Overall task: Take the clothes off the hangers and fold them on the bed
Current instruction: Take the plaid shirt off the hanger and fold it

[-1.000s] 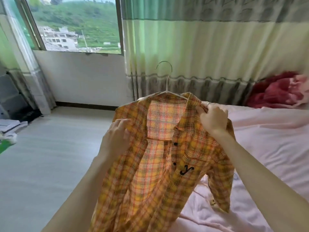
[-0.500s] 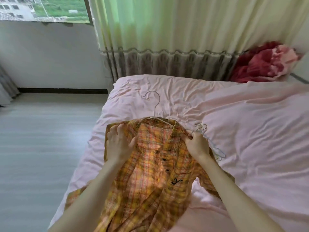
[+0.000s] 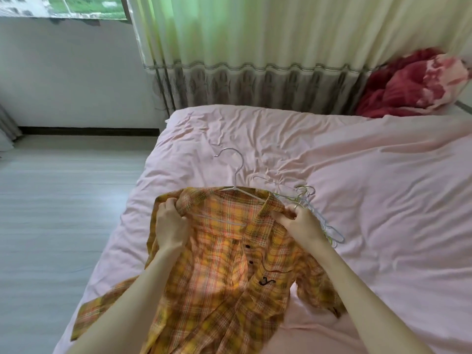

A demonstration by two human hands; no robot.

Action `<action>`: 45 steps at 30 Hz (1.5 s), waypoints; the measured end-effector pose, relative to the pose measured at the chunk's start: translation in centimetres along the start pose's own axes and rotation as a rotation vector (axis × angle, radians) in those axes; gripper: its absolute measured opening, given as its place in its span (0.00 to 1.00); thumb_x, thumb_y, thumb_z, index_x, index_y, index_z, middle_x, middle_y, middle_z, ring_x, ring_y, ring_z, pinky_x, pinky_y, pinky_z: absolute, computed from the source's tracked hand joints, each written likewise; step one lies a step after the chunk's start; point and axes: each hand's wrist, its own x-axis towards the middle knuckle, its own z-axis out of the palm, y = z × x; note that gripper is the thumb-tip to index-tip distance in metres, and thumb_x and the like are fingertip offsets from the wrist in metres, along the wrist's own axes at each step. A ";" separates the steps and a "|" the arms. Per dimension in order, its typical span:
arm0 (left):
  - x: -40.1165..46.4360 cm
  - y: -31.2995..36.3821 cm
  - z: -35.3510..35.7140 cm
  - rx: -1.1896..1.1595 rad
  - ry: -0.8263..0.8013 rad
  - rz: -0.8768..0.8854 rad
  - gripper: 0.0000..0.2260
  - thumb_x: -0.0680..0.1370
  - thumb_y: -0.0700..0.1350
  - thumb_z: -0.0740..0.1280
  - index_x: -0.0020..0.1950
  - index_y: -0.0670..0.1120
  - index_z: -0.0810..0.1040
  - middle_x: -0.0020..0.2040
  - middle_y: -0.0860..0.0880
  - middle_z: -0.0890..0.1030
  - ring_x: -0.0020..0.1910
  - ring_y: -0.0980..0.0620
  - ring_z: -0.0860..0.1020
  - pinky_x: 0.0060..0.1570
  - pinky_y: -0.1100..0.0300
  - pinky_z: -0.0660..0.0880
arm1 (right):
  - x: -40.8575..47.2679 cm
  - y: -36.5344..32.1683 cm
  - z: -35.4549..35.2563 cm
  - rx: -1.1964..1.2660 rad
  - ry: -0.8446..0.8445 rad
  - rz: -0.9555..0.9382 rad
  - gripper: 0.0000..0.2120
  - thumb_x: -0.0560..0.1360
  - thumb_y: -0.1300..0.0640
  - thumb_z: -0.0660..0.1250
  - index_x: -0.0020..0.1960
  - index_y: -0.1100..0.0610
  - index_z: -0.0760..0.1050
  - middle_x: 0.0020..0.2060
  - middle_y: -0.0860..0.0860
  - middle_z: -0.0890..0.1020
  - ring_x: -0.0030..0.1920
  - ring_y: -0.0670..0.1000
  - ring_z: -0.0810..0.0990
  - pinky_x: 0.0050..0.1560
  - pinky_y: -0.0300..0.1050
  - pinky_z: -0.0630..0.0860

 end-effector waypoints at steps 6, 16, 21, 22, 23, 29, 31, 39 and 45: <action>2.0 0.6 -0.1 0.202 -0.120 0.244 0.11 0.75 0.42 0.64 0.56 0.43 0.68 0.47 0.43 0.77 0.46 0.40 0.77 0.39 0.52 0.69 | 2.0 0.7 -1.4 -0.284 0.098 0.027 0.25 0.72 0.30 0.56 0.32 0.50 0.61 0.29 0.46 0.71 0.46 0.56 0.79 0.58 0.51 0.66; 5.0 0.6 -1.4 -0.140 -0.474 0.251 0.33 0.57 0.70 0.68 0.55 0.50 0.79 0.49 0.50 0.81 0.48 0.50 0.79 0.50 0.54 0.76 | 3.5 2.8 -3.7 -0.047 0.135 -0.065 0.36 0.59 0.21 0.57 0.26 0.55 0.57 0.20 0.49 0.62 0.23 0.49 0.62 0.31 0.43 0.58; 5.4 0.2 -3.8 -0.690 -0.956 -0.145 0.25 0.67 0.51 0.74 0.63 0.52 0.74 0.62 0.44 0.77 0.51 0.52 0.79 0.53 0.55 0.73 | 4.1 3.8 -4.4 0.201 0.180 0.004 0.34 0.57 0.22 0.62 0.27 0.55 0.64 0.22 0.49 0.65 0.26 0.50 0.64 0.30 0.45 0.59; 5.7 -0.2 -4.2 -0.647 -0.915 -0.152 0.21 0.71 0.51 0.70 0.63 0.54 0.74 0.65 0.45 0.76 0.55 0.52 0.77 0.60 0.52 0.70 | 4.0 4.0 -4.6 0.225 0.181 0.004 0.36 0.54 0.20 0.61 0.28 0.56 0.65 0.23 0.50 0.66 0.26 0.50 0.64 0.30 0.45 0.59; 6.2 -0.4 -4.6 -0.642 -0.857 -0.169 0.18 0.73 0.55 0.67 0.63 0.55 0.74 0.65 0.46 0.75 0.58 0.51 0.76 0.63 0.49 0.67 | 4.0 4.3 -4.7 0.224 0.176 -0.002 0.37 0.53 0.19 0.61 0.28 0.56 0.66 0.23 0.50 0.66 0.26 0.51 0.64 0.30 0.45 0.59; 6.5 2.2 -5.9 -0.537 -0.706 0.006 0.36 0.64 0.72 0.67 0.65 0.51 0.72 0.57 0.50 0.80 0.57 0.50 0.79 0.55 0.54 0.73 | 3.0 3.7 -1.8 -0.017 0.104 -0.076 0.28 0.67 0.33 0.64 0.25 0.54 0.61 0.22 0.48 0.67 0.26 0.48 0.66 0.33 0.45 0.62; 4.4 3.9 -3.9 -0.281 -0.796 0.140 0.22 0.74 0.61 0.65 0.63 0.51 0.72 0.54 0.50 0.80 0.53 0.51 0.79 0.53 0.57 0.73 | 2.7 3.1 -0.2 -0.027 0.078 -0.139 0.27 0.66 0.31 0.60 0.26 0.55 0.66 0.25 0.51 0.72 0.29 0.50 0.71 0.36 0.45 0.64; 1.5 2.7 1.6 0.038 -0.546 0.481 0.18 0.80 0.49 0.62 0.29 0.51 0.66 0.25 0.55 0.67 0.23 0.60 0.66 0.29 0.62 0.62 | 3.4 4.2 0.3 0.058 -0.062 -0.114 0.21 0.79 0.51 0.61 0.30 0.58 0.64 0.24 0.49 0.64 0.26 0.48 0.63 0.34 0.45 0.61; 1.8 2.6 1.1 0.101 -0.527 0.558 0.22 0.78 0.55 0.62 0.27 0.49 0.63 0.24 0.53 0.64 0.24 0.57 0.62 0.28 0.63 0.59 | 4.2 7.0 0.3 -0.007 0.088 0.036 0.18 0.81 0.57 0.57 0.32 0.53 0.65 0.30 0.50 0.72 0.38 0.56 0.75 0.36 0.47 0.64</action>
